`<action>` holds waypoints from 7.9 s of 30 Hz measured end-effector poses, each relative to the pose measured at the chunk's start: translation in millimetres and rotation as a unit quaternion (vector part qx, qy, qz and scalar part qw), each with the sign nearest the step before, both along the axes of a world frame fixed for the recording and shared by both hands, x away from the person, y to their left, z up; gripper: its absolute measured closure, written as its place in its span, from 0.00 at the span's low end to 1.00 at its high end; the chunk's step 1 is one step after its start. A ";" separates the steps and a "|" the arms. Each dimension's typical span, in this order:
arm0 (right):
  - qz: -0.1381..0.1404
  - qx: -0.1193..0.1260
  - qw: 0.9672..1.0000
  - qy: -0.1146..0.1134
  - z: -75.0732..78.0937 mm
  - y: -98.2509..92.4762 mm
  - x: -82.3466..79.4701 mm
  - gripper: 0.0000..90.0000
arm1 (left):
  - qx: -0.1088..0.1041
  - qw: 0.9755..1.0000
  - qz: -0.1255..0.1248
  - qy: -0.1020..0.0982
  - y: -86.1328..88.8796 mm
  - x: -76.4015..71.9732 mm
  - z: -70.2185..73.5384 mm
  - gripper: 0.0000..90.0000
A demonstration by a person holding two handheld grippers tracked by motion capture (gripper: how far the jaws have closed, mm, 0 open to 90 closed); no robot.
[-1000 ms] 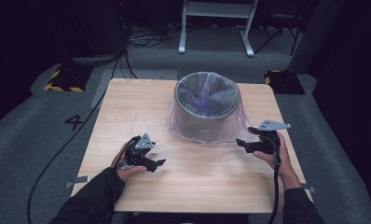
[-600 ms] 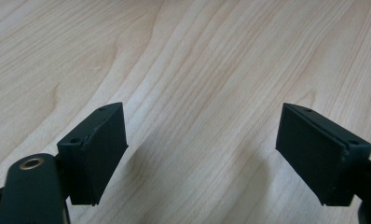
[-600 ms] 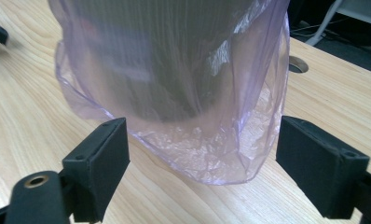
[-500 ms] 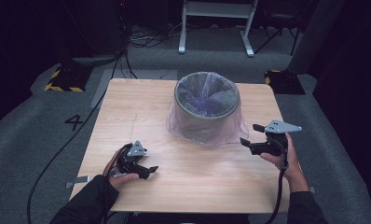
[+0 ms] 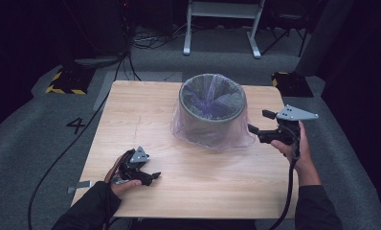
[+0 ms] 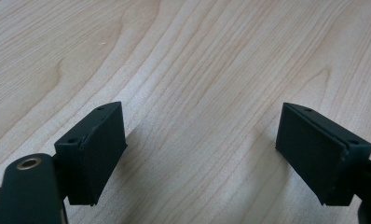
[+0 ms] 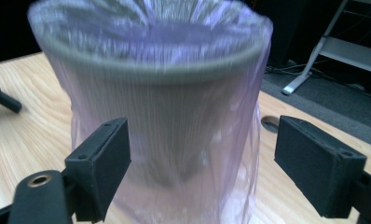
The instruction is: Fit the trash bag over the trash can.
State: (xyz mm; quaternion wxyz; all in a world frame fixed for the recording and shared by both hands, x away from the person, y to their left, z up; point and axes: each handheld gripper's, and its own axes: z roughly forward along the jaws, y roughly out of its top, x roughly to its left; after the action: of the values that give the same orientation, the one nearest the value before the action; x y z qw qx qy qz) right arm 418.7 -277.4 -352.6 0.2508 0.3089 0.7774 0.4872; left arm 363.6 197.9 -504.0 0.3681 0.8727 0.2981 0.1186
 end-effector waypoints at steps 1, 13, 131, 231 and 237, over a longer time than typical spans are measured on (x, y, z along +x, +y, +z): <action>-0.003 0.000 1.000 -0.005 4.3 0.9 1.5 0.21 | 0.001 1.000 -0.001 0.000 0.1 0.0 0.0 0.17; 0.009 -0.011 1.000 -0.027 51.9 18.3 19.6 0.24 | 0.001 1.000 0.000 -0.001 -0.1 -0.3 -0.2 0.16; 0.018 -0.102 0.992 0.079 28.8 120.3 94.7 0.23 | 0.001 1.000 -0.005 -0.001 0.5 -0.8 -0.3 0.16; 0.047 -0.115 0.992 0.005 33.5 68.1 12.7 0.18 | 0.002 1.000 -0.003 -0.003 0.1 -0.8 -0.4 0.16; 0.051 -0.127 0.991 0.002 27.8 68.6 4.6 0.19 | 0.002 1.000 -0.003 -0.003 0.1 -0.9 -0.3 0.16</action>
State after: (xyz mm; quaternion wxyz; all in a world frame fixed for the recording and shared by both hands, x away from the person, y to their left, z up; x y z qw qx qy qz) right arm 423.3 -208.7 -324.8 0.2611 0.2358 0.8484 0.3956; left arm 362.7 197.9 -504.4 0.3676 0.8741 0.2939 0.1203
